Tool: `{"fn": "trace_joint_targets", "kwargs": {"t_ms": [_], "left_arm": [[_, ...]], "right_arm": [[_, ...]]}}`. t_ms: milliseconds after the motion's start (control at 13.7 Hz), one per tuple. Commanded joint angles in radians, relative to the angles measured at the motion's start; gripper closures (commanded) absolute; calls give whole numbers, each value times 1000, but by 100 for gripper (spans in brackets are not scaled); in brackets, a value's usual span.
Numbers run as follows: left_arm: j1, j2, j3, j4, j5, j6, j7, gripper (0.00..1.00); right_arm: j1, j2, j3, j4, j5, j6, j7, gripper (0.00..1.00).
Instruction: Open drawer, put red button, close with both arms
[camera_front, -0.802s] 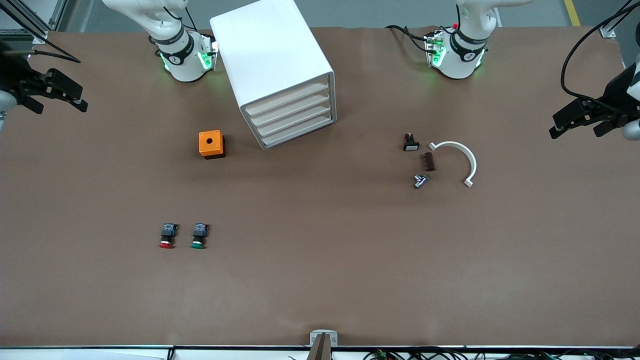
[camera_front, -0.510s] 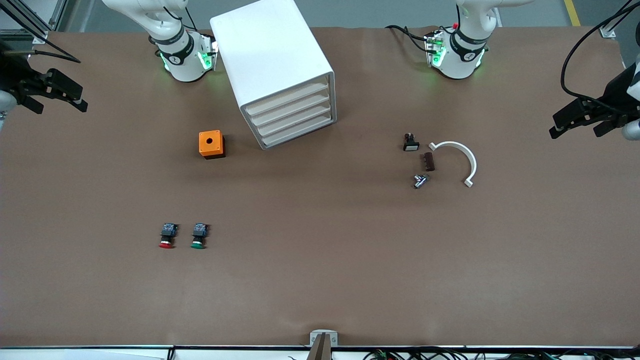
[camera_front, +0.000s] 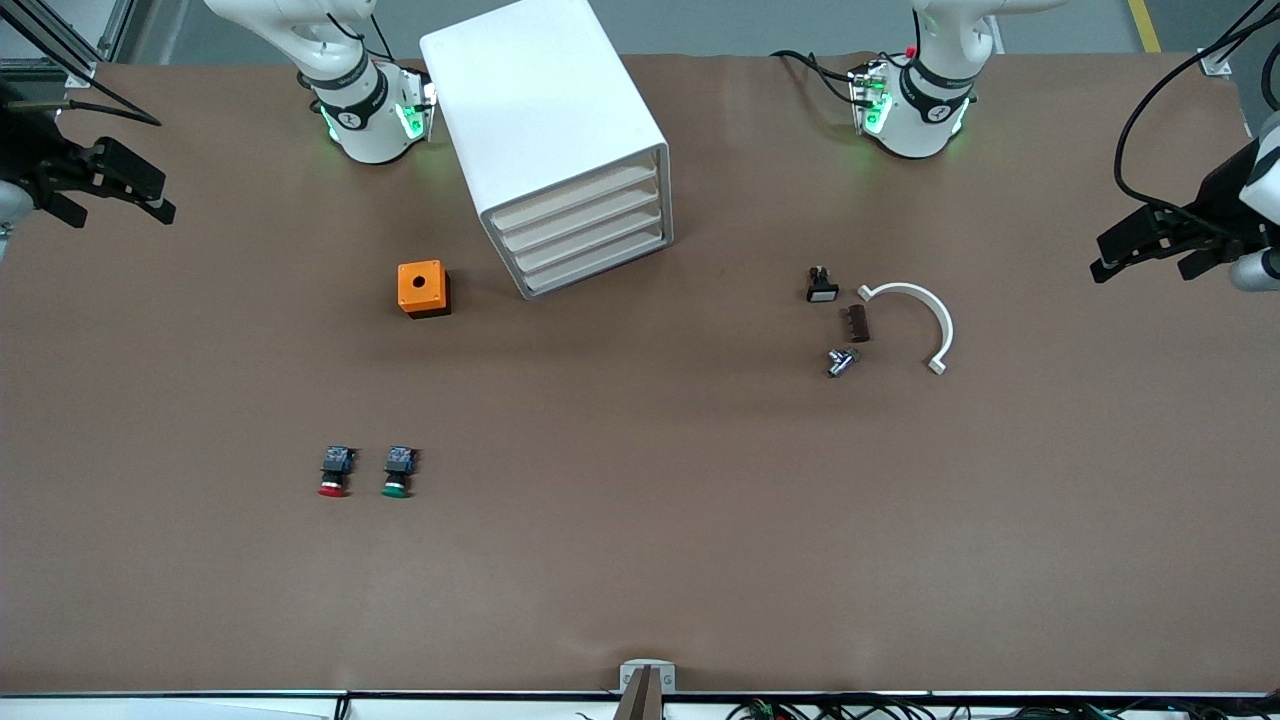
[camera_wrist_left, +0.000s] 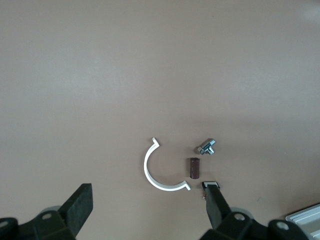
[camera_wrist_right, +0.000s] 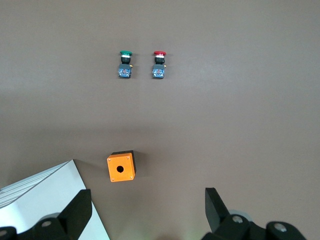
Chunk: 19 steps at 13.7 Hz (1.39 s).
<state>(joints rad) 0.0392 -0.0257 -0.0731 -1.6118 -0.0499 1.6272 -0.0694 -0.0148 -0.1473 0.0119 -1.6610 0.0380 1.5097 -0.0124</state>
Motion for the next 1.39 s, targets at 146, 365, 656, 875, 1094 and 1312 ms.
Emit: {"fn": "trace_joint_targets", "kwargs": {"t_ms": [146,365,656,875,1094,1312], "left_arm": [[-22,12,-36,-2,-42,-17,3,0],[-24,47,-102,1,-129,-17,-105,0],[-30,125,-172,13,-281,0,-236,0],[-61,199,-198,47,-350,7,-373,0],[-120,312,-200,108,-395,7,-527,0],[-152,371,-200,122,-481,7,-627,0]], "right_arm": [[-13,-23,6,-22,-4,9,3,0],[-13,-23,6,-22,-3,9,3,0],[-13,-21,6,-16,-6,6,2,0],[-13,-21,6,-16,-15,7,2,0],[-11,-21,6,-16,-26,7,2,0],[-8,-20,10,-16,-46,7,5,0]]}}
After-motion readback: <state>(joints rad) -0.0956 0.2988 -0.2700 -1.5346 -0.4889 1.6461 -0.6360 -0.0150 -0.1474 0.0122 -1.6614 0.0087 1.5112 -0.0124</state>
